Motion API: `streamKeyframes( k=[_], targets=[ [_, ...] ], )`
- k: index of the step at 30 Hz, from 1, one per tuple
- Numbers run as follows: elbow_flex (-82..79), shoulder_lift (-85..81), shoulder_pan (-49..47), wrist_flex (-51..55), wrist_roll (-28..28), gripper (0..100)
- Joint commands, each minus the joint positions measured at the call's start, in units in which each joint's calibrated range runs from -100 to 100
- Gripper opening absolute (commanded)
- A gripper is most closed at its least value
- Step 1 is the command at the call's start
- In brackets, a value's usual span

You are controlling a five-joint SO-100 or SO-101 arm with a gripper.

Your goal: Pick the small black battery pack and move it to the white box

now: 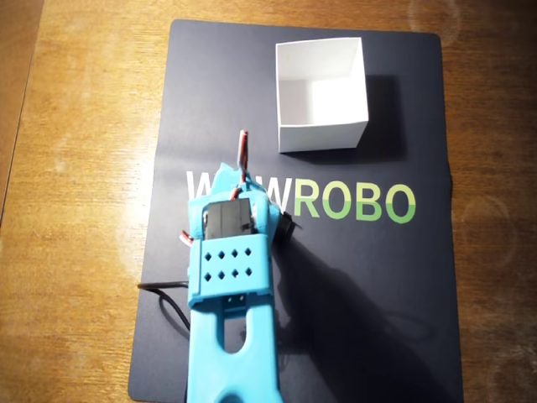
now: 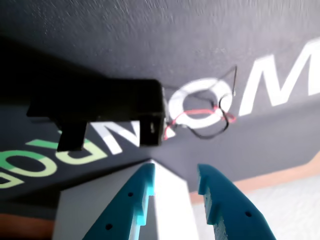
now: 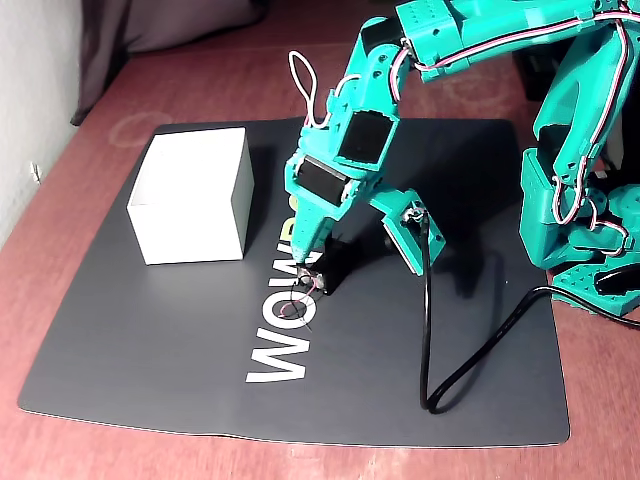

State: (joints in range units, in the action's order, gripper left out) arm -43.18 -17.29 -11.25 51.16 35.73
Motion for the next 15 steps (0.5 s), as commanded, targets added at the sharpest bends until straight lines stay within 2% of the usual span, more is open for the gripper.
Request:
streamKeyframes(
  k=[1,15],
  targets=[
    [0.6,0.8,0.6,-1.4,-0.6,10],
    [1.1,5.9,4.4,-1.4,-0.3,10]
  ],
)
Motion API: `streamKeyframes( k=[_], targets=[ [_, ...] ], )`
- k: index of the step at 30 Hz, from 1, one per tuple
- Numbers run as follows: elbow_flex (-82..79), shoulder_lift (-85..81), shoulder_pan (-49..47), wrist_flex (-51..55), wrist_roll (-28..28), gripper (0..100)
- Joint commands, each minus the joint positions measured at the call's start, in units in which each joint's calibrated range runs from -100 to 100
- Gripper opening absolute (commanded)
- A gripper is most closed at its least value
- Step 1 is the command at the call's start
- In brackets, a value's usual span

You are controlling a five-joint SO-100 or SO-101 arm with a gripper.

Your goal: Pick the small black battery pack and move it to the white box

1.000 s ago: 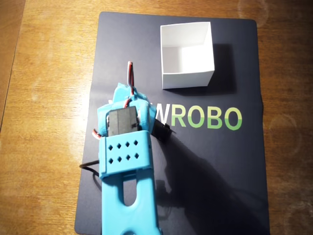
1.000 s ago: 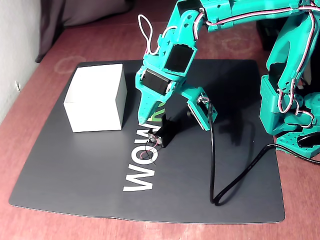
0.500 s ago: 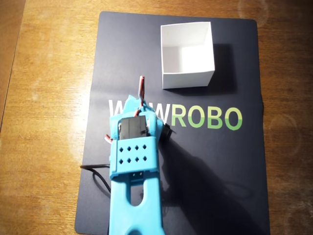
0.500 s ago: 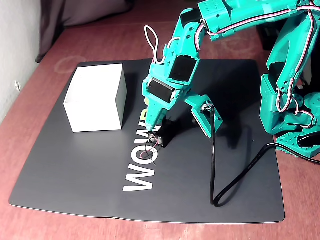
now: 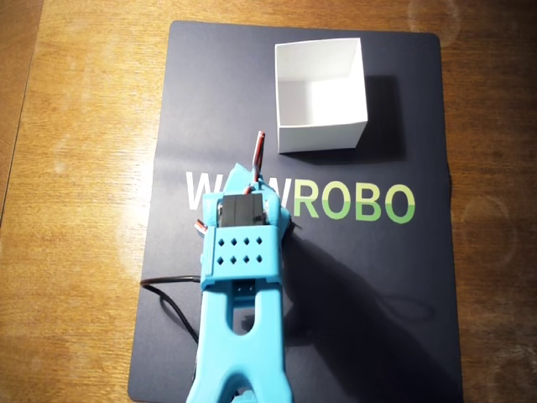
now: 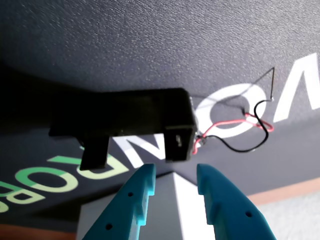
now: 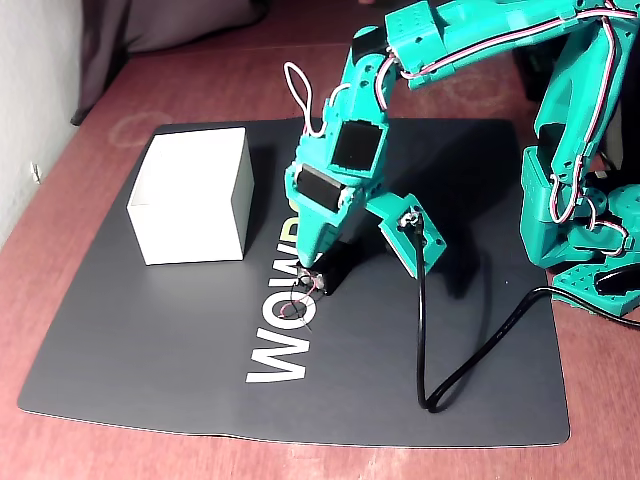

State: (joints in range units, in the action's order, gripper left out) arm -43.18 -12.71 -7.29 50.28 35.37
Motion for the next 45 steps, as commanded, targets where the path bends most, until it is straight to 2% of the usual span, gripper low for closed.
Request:
streamKeyframes(
  k=[1,13,31,34,40,45],
  targets=[
    [1.1,2.1,0.4,-0.5,0.1,9],
    [0.2,7.1,-0.3,-8.8,0.0,9],
    [-3.8,7.1,0.3,-8.0,0.1,9],
    [-3.8,7.1,0.4,-8.0,0.2,6],
    [-3.9,7.0,1.7,-8.0,3.0,5],
    [-3.8,6.7,3.8,-7.0,3.0,5]
  ],
)
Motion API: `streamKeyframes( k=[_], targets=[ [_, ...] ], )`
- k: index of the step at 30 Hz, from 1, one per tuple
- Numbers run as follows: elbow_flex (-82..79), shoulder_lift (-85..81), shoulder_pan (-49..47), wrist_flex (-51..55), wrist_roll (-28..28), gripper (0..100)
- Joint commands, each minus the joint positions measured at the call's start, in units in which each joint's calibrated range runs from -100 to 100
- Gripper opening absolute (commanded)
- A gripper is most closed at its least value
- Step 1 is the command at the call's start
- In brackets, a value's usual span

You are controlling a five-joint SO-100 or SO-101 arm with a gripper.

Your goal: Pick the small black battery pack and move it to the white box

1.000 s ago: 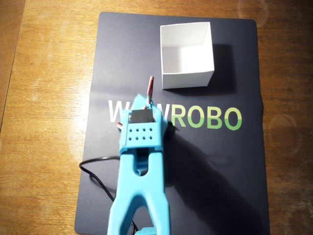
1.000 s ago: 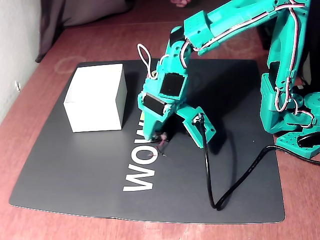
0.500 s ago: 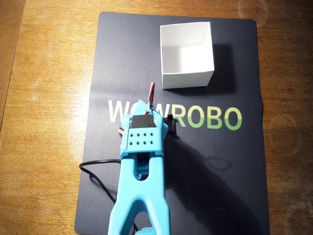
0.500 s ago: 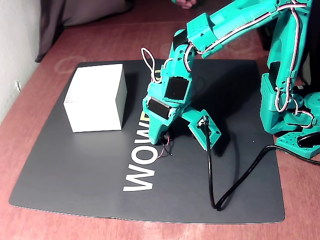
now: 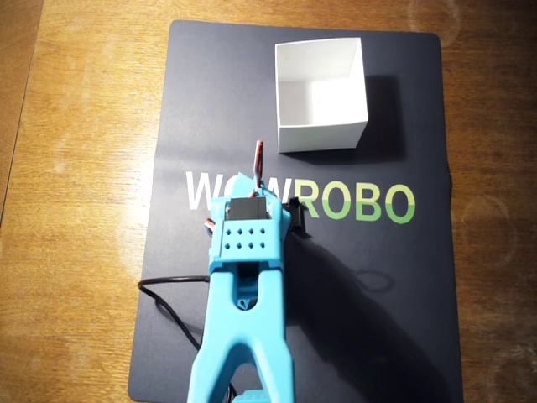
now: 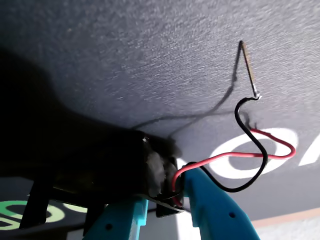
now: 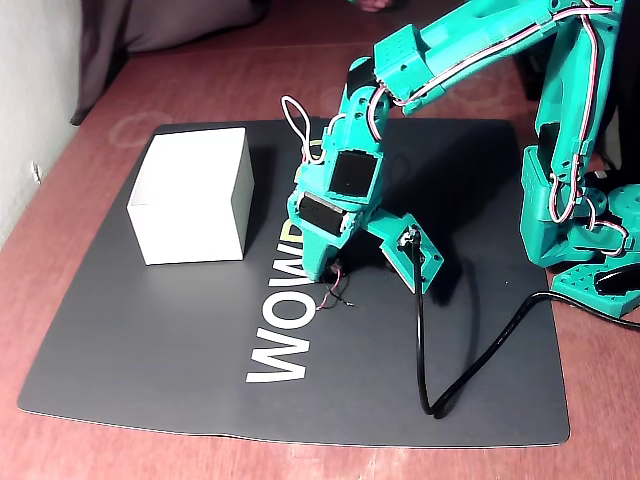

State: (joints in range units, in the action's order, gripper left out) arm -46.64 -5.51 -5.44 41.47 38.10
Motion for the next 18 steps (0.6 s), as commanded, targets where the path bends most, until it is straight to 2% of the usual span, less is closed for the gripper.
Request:
streamKeyframes(
  k=[1,5,7,8,18],
  targets=[
    [-0.2,-0.7,2.1,3.1,0.3,5],
    [0.4,-0.8,2.1,7.2,0.3,5],
    [0.4,-0.9,2.1,7.2,0.3,4],
    [0.5,-1.0,2.1,7.2,0.3,1],
    [1.5,-1.2,1.6,6.4,0.3,1]
  ],
)
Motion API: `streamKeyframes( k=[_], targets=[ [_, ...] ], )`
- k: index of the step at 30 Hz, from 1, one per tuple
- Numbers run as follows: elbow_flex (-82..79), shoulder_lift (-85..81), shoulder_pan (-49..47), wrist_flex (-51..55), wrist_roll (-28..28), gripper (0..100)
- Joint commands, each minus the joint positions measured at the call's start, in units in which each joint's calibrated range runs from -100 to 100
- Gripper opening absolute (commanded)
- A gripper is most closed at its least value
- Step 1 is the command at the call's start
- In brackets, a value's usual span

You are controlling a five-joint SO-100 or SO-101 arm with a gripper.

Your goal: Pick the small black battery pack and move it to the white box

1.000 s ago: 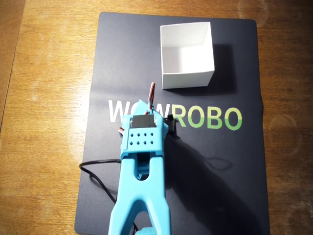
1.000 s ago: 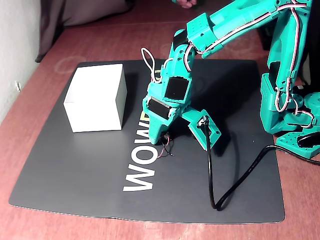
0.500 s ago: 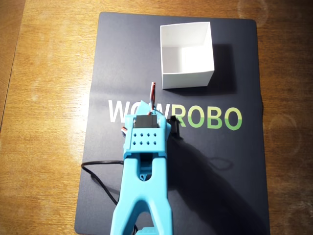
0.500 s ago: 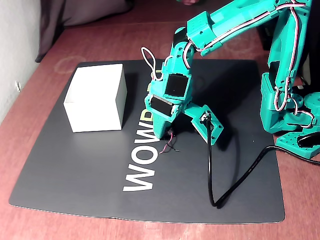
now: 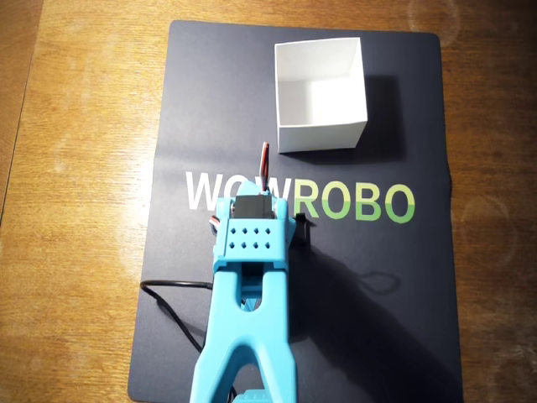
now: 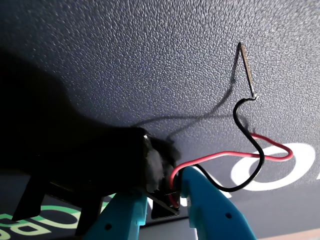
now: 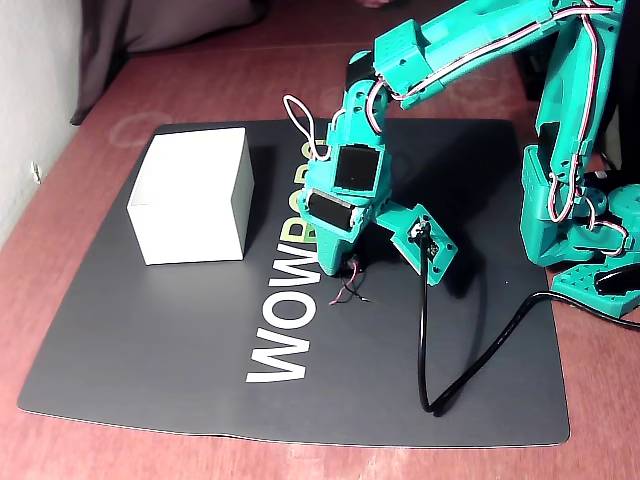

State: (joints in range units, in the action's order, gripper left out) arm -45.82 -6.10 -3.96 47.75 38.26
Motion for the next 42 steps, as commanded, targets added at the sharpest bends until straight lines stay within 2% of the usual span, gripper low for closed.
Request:
streamKeyframes(
  k=[1,23,30,34,39,42],
  targets=[
    [1.8,-0.6,0.1,0.1,0.1,1],
    [34.1,-0.3,-0.2,-0.9,-0.4,1],
    [38.0,2.7,5.1,-25.2,-4.3,1],
    [38.2,7.8,9.8,-29.9,-5.6,1],
    [39.8,12.1,15.6,-28.4,-11.9,1],
    [39.8,12.8,15.4,-21.4,-12.5,1]
  ],
)
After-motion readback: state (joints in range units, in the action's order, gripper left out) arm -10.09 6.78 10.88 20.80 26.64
